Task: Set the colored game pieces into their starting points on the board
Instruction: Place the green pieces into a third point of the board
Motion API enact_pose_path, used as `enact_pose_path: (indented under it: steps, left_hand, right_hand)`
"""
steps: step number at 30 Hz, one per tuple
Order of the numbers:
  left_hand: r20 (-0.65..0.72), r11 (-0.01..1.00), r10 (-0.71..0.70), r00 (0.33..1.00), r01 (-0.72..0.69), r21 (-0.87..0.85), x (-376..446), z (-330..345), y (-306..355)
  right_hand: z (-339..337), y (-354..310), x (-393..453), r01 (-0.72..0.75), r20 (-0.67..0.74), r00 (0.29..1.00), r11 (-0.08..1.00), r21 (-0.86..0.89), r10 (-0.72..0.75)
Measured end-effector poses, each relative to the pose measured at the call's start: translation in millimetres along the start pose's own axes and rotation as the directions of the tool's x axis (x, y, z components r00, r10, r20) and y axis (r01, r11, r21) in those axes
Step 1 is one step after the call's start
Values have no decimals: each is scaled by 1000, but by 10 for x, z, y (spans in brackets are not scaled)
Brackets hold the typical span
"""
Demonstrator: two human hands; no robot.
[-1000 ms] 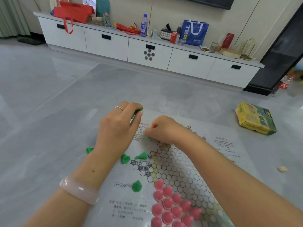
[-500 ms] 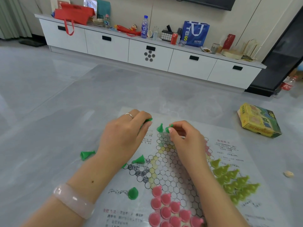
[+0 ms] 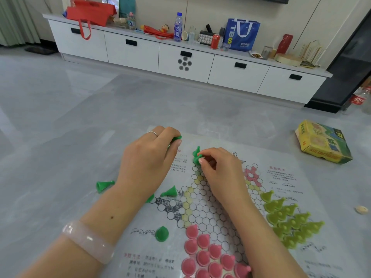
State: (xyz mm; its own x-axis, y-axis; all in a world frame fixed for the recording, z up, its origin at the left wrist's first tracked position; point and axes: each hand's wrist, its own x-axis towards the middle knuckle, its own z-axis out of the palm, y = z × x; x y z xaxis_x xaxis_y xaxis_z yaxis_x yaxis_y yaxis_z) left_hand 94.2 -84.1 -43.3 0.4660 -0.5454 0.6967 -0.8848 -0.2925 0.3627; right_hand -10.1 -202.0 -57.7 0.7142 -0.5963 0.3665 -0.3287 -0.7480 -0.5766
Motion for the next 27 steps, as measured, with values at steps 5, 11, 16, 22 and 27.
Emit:
enact_pose_path:
  steps: [5, 11, 16, 22, 27]
  left_hand:
    - [0, 1000, 13, 1000, -13, -5, -2, -5, 11]
    - [-7, 1000, 8, 1000, -8, -6, 0, -13, -3]
    - [-29, 1000, -16, 999, 15, -9, 8, -27, -25]
    - [-26, 1000, -26, 999, 26, 0, -8, -38, -25]
    - [-9, 1000, -20, 1000, 20, -24, -13, -21, -14]
  right_hand:
    - [17, 17, 1, -2, 1, 1000, 1000, -7, 2]
    - [14, 17, -10, -36, -22, 999, 999, 2, 36]
    - [32, 4, -1, -44, -26, 999, 999, -24, 44]
    - [39, 17, -3, -37, -29, 999, 999, -24, 36]
    - [38, 26, -2, -19, -38, 999, 1000, -6, 19]
